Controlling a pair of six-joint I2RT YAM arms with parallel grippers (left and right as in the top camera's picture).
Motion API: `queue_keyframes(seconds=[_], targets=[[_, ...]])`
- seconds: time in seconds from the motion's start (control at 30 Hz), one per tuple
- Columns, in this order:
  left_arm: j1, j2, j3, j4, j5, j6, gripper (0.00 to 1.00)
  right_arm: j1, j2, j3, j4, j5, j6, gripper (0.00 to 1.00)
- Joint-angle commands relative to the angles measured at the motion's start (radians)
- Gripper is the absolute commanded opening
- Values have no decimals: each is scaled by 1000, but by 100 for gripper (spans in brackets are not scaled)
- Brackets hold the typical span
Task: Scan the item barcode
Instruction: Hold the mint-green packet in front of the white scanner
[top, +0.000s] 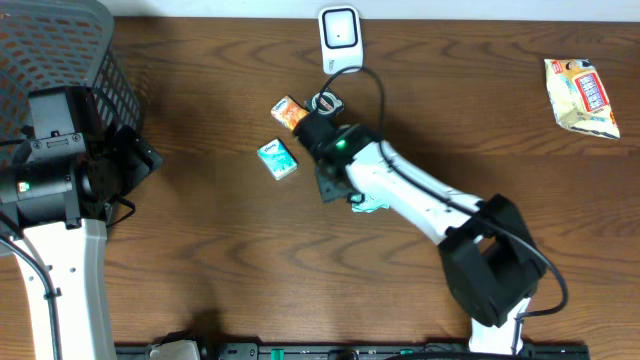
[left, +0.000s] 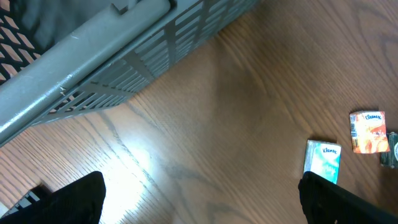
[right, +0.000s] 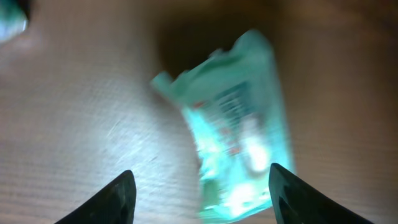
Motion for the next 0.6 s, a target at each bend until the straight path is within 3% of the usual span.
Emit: queue_keyframes(seconds=[0.0,0.13,0.43,0.57], targets=[[3,0,2,-1,-3,-9,98,-64,-19,15,-2,0,-70,56],[3,0,2,-1,-3,-9,97,-109,16,7,5,-72,-132,46],[3,0,2,-1,-3,-9,98,-117,98,-14,31,-138,-164,44],[3,0,2,-1,-3,-9,98,-116,133,-15,32,-138,-164,32]])
